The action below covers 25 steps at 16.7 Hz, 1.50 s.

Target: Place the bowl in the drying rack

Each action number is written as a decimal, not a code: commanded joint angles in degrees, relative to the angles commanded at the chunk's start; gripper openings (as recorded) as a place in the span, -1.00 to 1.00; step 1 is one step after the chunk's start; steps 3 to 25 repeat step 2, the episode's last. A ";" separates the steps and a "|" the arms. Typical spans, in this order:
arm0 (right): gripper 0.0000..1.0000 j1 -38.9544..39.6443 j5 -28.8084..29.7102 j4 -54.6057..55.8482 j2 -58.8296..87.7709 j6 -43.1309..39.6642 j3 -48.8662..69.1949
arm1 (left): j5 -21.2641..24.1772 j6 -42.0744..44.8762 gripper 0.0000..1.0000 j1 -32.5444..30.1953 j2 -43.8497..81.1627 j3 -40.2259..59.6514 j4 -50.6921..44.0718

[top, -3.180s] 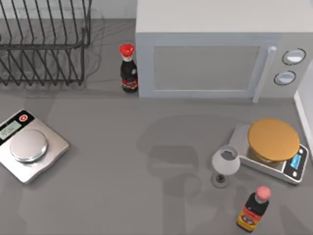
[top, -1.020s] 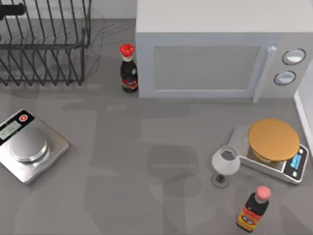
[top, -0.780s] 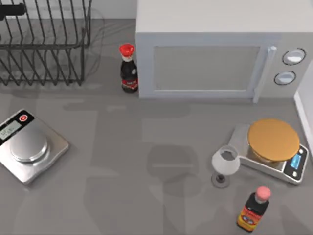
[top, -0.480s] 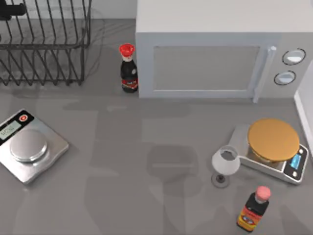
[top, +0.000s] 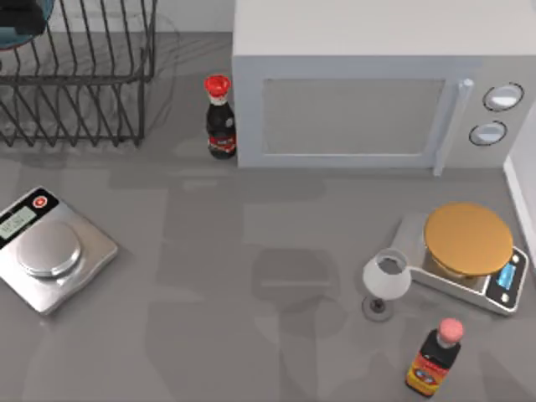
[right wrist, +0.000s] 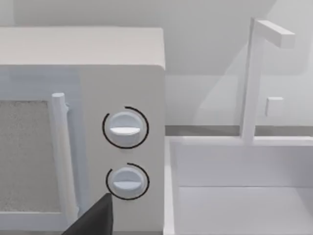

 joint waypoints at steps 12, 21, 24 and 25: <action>1.00 0.00 0.00 0.00 0.00 0.00 0.00 | 0.00 0.00 1.00 0.00 0.00 0.00 0.00; 1.00 0.00 0.00 0.00 0.00 0.00 0.00 | 0.00 0.00 1.00 0.00 0.00 0.00 0.00; 1.00 0.00 0.00 0.00 0.00 0.00 0.00 | 0.00 0.00 1.00 0.00 0.00 0.00 0.00; 1.00 0.00 0.00 0.00 0.00 0.00 0.00 | 0.00 0.00 1.00 0.00 0.00 0.00 0.00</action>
